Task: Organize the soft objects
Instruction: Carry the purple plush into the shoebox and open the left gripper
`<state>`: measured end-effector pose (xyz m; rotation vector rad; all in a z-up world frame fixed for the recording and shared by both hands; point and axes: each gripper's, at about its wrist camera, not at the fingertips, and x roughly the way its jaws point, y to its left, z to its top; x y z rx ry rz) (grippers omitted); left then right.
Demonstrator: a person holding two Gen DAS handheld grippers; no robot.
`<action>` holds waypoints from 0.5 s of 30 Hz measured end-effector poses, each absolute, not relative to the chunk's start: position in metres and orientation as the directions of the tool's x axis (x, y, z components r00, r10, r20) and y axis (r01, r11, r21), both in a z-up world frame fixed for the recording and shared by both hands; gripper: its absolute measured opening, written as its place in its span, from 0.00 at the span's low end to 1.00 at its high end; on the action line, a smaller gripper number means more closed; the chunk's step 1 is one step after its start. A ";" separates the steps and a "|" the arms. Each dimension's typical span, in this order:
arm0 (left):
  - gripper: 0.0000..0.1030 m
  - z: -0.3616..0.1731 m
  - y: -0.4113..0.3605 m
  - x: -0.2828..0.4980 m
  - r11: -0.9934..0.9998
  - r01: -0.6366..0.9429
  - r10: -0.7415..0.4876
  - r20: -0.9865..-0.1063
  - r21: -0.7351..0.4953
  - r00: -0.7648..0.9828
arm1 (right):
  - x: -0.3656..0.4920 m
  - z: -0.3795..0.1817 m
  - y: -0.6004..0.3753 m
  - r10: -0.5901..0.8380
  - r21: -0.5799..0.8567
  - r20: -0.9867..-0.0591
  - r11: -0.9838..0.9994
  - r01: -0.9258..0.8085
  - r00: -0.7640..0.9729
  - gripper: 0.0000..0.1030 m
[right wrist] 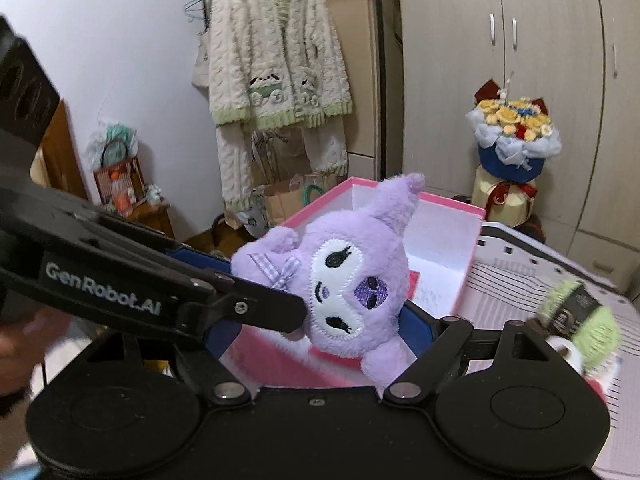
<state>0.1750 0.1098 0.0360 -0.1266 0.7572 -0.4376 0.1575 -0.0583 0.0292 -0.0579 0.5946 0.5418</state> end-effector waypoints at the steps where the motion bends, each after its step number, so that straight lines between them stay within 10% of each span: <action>1: 0.47 0.035 0.112 0.188 0.910 0.325 -0.413 -0.642 -0.258 0.646 | 0.171 0.028 -0.056 0.478 0.123 -0.551 0.857 -0.500 0.684 0.84; 15: 0.47 -0.014 0.126 0.331 0.908 0.178 -0.412 -0.727 -0.380 0.549 | 0.310 -0.013 -0.038 0.421 0.172 -0.707 0.882 -0.439 0.568 0.79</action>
